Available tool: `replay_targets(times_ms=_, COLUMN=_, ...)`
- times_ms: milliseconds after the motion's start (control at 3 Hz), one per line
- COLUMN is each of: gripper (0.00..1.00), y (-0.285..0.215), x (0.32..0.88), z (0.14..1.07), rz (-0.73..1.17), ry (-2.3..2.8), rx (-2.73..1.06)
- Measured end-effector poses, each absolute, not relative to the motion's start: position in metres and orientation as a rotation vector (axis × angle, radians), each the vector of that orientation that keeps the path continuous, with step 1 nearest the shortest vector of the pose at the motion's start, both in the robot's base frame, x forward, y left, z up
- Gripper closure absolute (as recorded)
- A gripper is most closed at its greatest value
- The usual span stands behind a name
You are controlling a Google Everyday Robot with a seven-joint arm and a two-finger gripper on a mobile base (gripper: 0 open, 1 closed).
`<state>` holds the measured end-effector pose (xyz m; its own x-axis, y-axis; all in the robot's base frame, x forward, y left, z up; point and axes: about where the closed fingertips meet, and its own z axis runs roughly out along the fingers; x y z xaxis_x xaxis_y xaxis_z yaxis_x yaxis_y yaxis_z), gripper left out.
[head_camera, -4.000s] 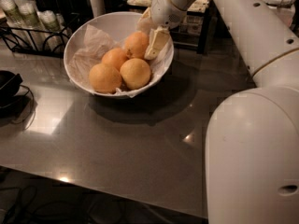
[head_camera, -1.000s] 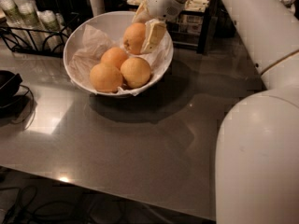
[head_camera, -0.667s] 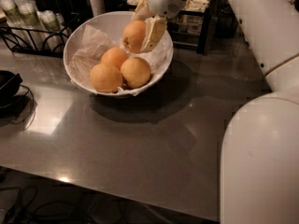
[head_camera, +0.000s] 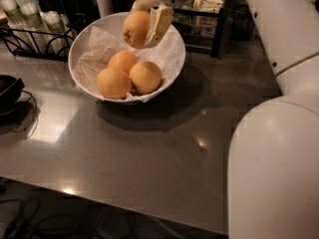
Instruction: Pick orange from white bowl
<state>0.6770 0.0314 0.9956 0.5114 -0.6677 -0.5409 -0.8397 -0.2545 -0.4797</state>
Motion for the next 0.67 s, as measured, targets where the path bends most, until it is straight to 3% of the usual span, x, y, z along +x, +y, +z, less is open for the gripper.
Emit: replay_targets(times_ms=667, gripper=1.00, y=0.0470, x=0.6697, z=1.0171, rz=0.330, ry=1.133, rx=-1.995)
